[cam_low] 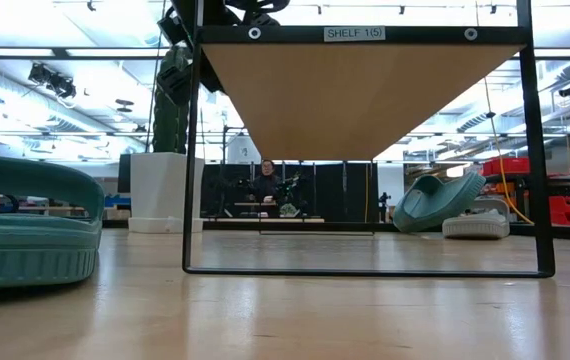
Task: Pick and place slides into the shelf
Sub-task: Put the bottom gray slipper on the shelf
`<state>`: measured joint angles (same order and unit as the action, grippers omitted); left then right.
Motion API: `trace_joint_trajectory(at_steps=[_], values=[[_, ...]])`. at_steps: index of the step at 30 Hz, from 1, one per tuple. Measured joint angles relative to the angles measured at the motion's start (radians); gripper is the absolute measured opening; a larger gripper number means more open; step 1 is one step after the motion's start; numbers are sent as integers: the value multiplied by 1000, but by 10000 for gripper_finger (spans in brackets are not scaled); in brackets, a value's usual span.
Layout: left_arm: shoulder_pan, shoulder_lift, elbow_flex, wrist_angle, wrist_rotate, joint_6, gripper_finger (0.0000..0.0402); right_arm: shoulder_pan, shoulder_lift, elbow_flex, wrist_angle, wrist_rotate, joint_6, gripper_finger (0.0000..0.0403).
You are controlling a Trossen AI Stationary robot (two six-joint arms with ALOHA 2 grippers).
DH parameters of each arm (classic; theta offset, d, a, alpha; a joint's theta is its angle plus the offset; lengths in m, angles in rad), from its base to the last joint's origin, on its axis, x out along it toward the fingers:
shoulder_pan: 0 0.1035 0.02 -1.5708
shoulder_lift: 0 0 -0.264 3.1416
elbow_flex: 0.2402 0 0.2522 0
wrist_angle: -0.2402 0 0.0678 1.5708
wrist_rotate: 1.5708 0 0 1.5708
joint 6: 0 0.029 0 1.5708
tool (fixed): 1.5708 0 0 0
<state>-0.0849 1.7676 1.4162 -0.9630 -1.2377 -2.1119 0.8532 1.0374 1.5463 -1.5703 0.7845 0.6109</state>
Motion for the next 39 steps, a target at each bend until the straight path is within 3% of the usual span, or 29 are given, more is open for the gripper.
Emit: trace_joint_trajectory(at_steps=[18, 32, 39], values=[[-3, 0, 0, 1, 9, 59, 132, 0, 0, 0, 0, 0, 23, 11], [-3, 0, 0, 1, 15, 59, 208, 0, 0, 0, 0, 0, 23, 11], [-3, 0, 0, 1, 65, 58, 246, 0, 0, 0, 0, 0, 23, 11]])
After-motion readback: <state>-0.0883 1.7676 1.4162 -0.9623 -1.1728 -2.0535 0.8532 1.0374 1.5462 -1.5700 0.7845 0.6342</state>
